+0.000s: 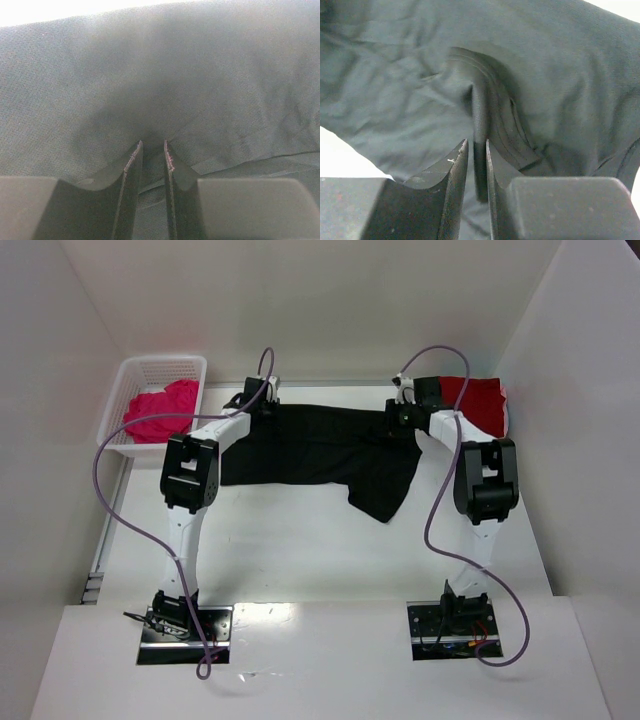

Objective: Fold and stack the t-shirts
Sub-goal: Fold the flattened tshirt in 1/3 of the way

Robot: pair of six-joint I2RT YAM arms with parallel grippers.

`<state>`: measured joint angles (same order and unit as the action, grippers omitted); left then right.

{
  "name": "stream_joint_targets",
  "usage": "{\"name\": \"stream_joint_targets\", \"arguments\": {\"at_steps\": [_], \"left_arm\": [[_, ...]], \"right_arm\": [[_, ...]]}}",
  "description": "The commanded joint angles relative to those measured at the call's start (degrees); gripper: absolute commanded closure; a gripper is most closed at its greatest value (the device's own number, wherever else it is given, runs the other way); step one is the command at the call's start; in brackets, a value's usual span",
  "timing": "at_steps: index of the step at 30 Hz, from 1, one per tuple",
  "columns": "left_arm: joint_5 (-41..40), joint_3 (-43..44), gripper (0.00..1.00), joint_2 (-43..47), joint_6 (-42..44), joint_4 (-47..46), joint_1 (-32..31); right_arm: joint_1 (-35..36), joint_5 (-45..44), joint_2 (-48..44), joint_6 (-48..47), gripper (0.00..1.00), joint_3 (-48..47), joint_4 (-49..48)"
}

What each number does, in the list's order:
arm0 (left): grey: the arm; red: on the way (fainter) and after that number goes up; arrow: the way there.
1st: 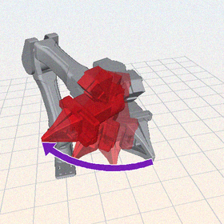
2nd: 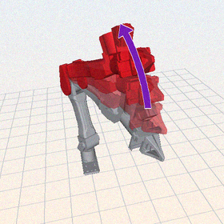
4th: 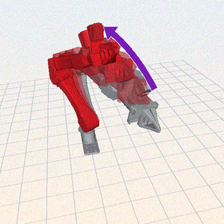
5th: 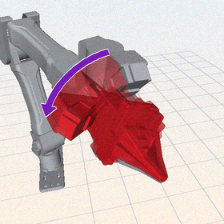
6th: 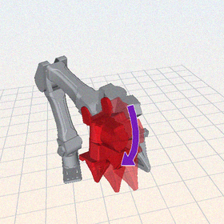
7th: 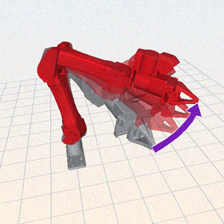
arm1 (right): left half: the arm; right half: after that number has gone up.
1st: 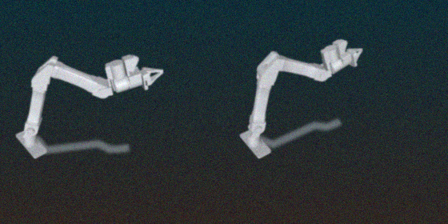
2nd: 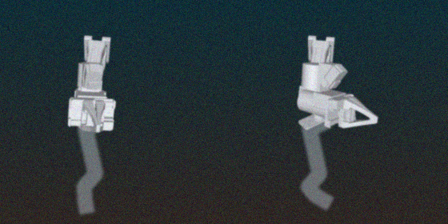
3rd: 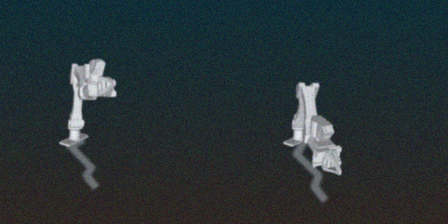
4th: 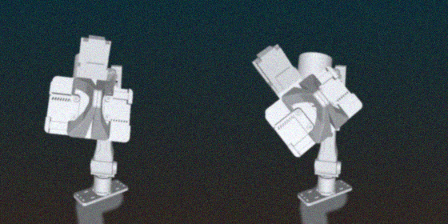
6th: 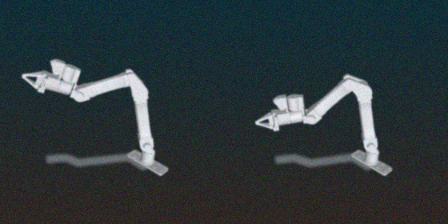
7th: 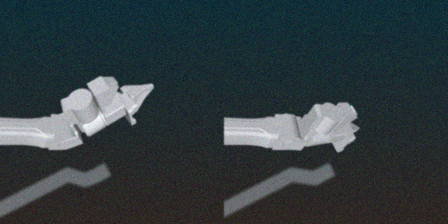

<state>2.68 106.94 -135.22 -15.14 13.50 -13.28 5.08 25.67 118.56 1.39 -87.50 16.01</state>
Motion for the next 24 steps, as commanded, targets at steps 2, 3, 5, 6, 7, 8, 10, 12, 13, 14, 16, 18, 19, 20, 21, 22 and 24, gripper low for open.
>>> {"name": "stream_joint_targets", "arguments": {"at_steps": [2,3,5,6,7,8,10,12,13,14,16,18,19,20,21,22,24], "left_arm": [[0.31,2.66,0.69,-1.28,0.72,0.48,-0.26],[0.31,2.66,0.69,-1.28,0.72,0.48,-0.26],[0.31,2.66,0.68,-1.28,0.72,0.48,-0.26],[0.31,2.66,0.68,-1.28,0.72,0.48,-0.26],[0.31,2.66,0.68,-1.28,0.72,0.48,-0.26],[0.83,2.66,0.68,-1.28,0.72,0.48,-0.26],[0.84,2.66,0.68,-1.28,0.72,1.0,-0.26],[1.37,2.66,0.68,-1.28,0.72,1.01,-0.26],[1.37,2.66,0.68,-1.28,0.72,1.01,-0.26],[1.37,2.66,0.68,-1.28,0.72,1.01,-0.26],[1.37,2.66,0.68,-1.8,0.72,1.01,-0.26],[1.98,2.66,0.67,-1.8,0.72,1.01,0.27],[1.98,2.66,0.67,-1.8,1.24,1.01,0.27],[2.5,2.66,0.67,-1.8,1.25,1.01,0.27],[2.51,2.66,0.67,-1.8,1.25,1.01,0.27],[2.51,2.66,0.67,-1.8,1.25,1.01,0.27],[2.51,2.66,0.67,-1.8,1.77,1.01,0.8]], "right_arm": [[0.63,4.82,-7.29,-2.35,0.71,1.8,4.63],[0.63,4.83,-7.9,-2.96,0.7,2.33,5.43],[0.63,3.61,-10.45,-2.97,0.64,4.35,5.44],[0.63,2.73,-11.33,-2.97,0.62,4.97,5.44],[0.63,1.59,-12.21,-2.45,0.58,4.97,4.83],[0.63,-1.38,-13.43,-2.44,0.43,5.5,3.95],[0.63,-4.47,-14.05,-1.92,0.29,5.5,1.85],[0.63,-8.7,-12.4,-1.12,0.25,4.02,1.22],[0.63,-9.58,-11.09,-1.12,0.22,2.79,1.22],[0.63,-10.46,-9.59,0.01,0.22,-0.27,1.22],[0.63,-11.43,-5.2,1.59,0.22,-2.92,0.61],[0.63,-9.52,-1.43,1.6,0.21,-6.26,0.6],[0.63,-8.54,-0.19,1.6,0.2,-7.41,0.6],[0.63,-7.58,0.87,0.64,0.19,-9.77,1.21],[0.63,-6.96,1.84,0.11,0.17,-10.66,1.74],[1.15,-6.95,3.67,-0.42,0.16,-11.63,2.7],[1.16,-6.95,4.92,-0.94,0.16,-13.12,2.71]]}}
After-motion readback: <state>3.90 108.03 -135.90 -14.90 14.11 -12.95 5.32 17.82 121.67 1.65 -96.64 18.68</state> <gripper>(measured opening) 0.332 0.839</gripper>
